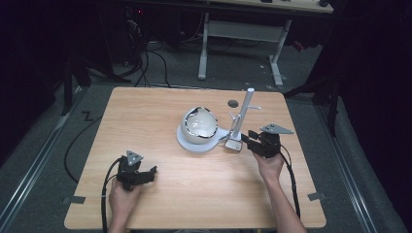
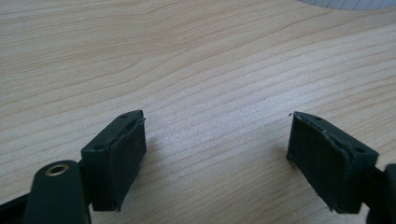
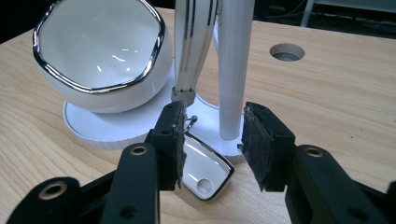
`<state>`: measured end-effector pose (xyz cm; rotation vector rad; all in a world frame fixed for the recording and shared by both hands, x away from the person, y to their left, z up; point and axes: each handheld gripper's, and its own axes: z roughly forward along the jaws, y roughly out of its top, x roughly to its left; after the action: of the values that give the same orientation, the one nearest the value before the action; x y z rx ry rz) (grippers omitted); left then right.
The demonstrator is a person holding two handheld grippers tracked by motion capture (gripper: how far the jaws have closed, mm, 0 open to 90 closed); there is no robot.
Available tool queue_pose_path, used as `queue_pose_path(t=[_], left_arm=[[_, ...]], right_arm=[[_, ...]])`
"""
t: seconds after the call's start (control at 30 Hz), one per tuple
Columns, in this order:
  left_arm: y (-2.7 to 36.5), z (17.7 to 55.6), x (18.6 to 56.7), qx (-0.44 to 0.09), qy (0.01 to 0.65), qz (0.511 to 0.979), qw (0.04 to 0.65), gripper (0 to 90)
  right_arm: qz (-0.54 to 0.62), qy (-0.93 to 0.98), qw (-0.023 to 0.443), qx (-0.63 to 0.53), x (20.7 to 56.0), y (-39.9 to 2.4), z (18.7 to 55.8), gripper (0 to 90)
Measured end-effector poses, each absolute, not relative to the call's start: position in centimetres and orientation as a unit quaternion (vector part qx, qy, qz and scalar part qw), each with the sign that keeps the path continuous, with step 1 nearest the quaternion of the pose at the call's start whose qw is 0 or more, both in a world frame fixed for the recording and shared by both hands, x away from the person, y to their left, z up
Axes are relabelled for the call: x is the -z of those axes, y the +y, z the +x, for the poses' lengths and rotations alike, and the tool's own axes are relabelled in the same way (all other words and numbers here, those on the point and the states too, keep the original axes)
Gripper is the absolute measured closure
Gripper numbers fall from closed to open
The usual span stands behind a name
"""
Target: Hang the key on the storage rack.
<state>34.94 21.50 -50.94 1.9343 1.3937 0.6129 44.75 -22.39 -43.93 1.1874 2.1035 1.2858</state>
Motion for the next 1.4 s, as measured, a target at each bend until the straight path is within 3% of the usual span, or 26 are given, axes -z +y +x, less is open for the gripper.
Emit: queue_pose_path(t=[0.5, 1.4], left_arm=[[21.5, 34.9, 50.9, -0.235, 0.534, 0.741, 0.333, 19.8], [21.5, 34.9, 50.9, -0.235, 0.534, 0.741, 0.333, 19.8]], right_arm=[[0.429, 0.749, 0.229, -0.45, 43.8, -23.6, 43.3, 55.8], [0.443, 0.736, 0.236, -0.455, 43.7, -25.8, 41.3, 55.0]])
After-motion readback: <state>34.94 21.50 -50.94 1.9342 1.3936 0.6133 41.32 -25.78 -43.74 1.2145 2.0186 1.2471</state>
